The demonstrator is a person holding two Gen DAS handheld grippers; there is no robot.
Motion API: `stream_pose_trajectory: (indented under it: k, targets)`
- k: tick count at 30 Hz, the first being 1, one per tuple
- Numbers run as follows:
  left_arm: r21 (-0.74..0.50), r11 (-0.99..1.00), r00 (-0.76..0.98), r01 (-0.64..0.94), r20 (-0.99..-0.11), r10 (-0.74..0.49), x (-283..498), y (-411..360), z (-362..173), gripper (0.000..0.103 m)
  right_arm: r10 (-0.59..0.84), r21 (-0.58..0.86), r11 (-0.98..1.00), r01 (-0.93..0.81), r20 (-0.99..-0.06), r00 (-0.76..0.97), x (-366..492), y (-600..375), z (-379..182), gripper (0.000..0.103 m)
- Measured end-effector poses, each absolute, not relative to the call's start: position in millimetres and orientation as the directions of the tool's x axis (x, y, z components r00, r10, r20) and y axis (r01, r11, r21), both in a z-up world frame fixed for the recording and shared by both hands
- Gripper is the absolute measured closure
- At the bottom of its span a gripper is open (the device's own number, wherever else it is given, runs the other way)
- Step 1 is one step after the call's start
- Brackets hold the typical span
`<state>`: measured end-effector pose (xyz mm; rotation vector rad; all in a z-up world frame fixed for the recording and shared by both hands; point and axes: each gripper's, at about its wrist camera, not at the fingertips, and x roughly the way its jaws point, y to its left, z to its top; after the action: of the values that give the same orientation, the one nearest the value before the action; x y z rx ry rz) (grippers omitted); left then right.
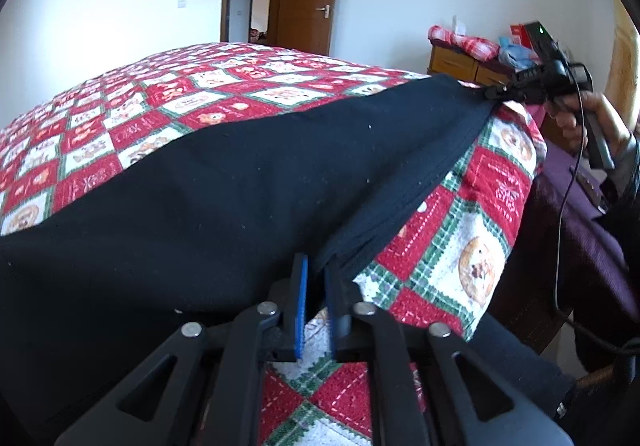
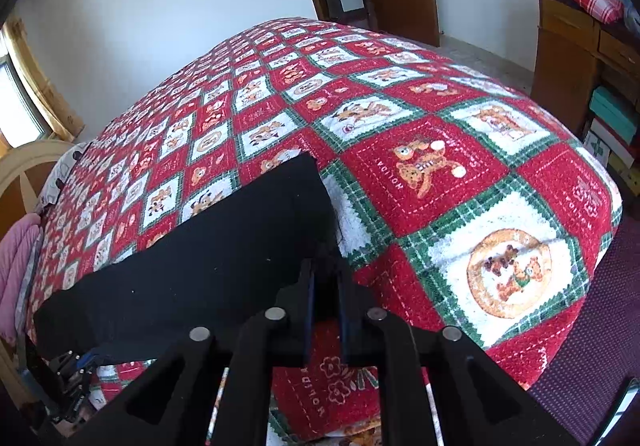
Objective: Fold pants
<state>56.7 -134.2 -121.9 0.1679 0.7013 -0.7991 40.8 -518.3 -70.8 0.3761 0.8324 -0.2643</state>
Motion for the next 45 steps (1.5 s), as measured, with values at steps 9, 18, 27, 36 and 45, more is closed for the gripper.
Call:
stream_pose_trajectory:
  k: [9, 18, 27, 36, 45]
  targets:
    - [-0.11, 0.732, 0.557, 0.672, -0.576, -0.598, 46, -109, -104, 0.037, -0.301, 0.054, 0.905, 0.422, -0.62, 0.725, 24, -480, -28, 0.052]
    - [-0.05, 0.87, 0.659, 0.49, -0.631, -0.408, 69, -54, -119, 0.036, 0.163, 0.188, 0.98, -0.061, -0.592, 0.79, 54, -355, -52, 0.052]
    - [-0.069, 0.881, 0.664, 0.468, -0.631, -0.402, 63, -1, -119, 0.036, 0.298, 0.133, 0.95, -0.284, -0.664, 0.686, 59, -265, -103, 0.052]
    - [0.088, 0.815, 0.642, 0.573, -0.667, -0.379, 49, -45, -125, 0.036, 0.289, 0.096, 0.948, -0.304, -0.66, 0.693, 54, -251, -113, 0.052]
    - [0.027, 0.839, 0.644, 0.543, -0.655, -0.396, 62, -26, -122, 0.082, 0.294, 0.125, 0.952, -0.279, -0.624, 0.724, 53, -260, -104, 0.052]
